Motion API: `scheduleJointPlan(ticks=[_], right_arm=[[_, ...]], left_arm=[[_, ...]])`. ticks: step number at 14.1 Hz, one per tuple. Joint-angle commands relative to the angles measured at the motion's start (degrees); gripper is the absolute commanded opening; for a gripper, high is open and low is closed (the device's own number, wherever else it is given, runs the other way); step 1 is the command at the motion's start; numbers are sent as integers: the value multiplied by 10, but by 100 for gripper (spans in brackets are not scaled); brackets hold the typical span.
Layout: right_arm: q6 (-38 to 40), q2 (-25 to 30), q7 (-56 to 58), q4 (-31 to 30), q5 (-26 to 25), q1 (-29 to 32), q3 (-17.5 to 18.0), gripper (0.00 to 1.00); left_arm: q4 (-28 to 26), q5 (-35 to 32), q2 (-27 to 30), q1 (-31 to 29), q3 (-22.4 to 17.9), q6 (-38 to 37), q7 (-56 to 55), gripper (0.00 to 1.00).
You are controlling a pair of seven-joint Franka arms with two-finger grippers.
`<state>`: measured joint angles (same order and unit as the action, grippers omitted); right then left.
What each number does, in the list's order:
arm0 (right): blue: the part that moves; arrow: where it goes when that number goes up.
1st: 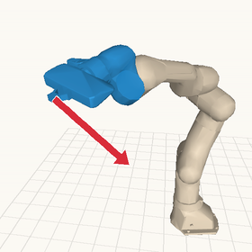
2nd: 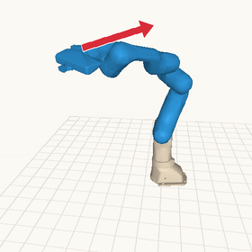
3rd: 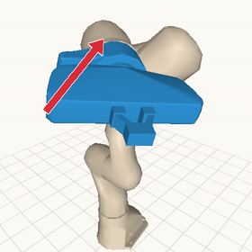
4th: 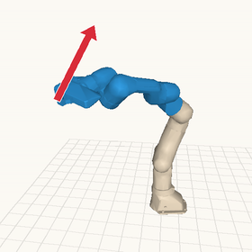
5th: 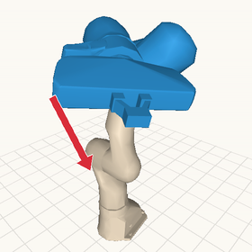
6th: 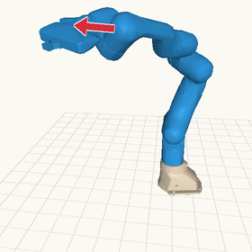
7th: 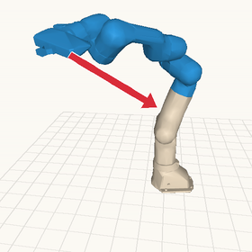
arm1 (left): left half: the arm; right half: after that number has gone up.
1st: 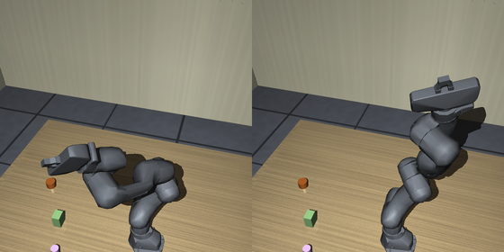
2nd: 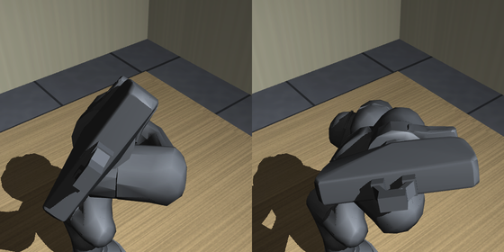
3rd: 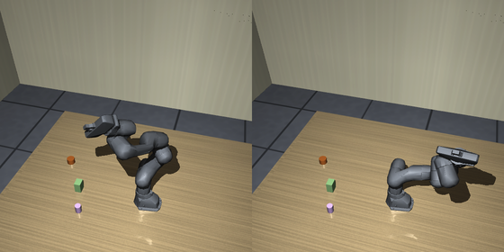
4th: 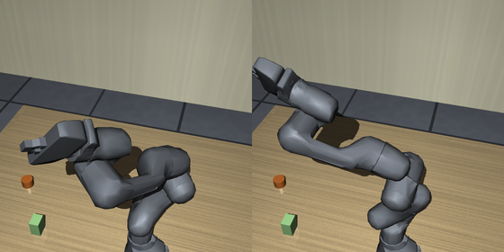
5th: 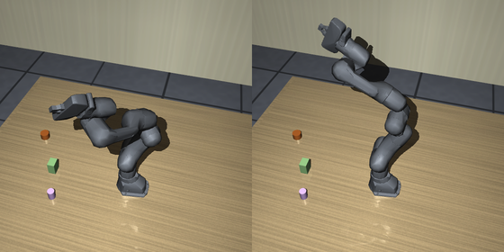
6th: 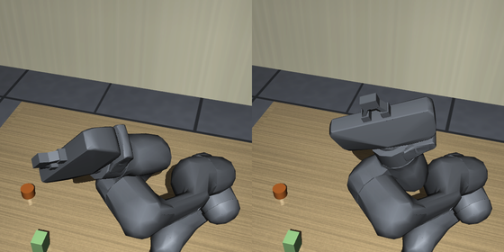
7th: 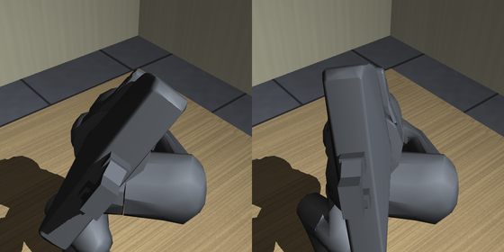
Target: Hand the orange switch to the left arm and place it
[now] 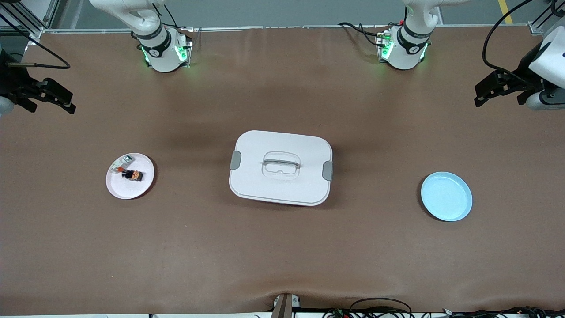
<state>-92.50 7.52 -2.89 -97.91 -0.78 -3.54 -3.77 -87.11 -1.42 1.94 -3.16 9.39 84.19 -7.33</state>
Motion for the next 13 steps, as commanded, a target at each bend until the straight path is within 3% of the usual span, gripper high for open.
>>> scheduleJointPlan(ticks=[1, 8, 13], right_arm=[[10, -1, -10, 10, 10, 3, -1, 100], [7, -5, -8, 9, 9, 3, -1, 100], [-23, -57, -4, 9, 8, 6, -2, 100]], left_arm=[[2, -12, 2, -2, 5, -7, -6, 100], [11, -11, 3, -4, 1, -7, 0, 100], [9, -9, 3, -4, -1, -8, -4, 100]])
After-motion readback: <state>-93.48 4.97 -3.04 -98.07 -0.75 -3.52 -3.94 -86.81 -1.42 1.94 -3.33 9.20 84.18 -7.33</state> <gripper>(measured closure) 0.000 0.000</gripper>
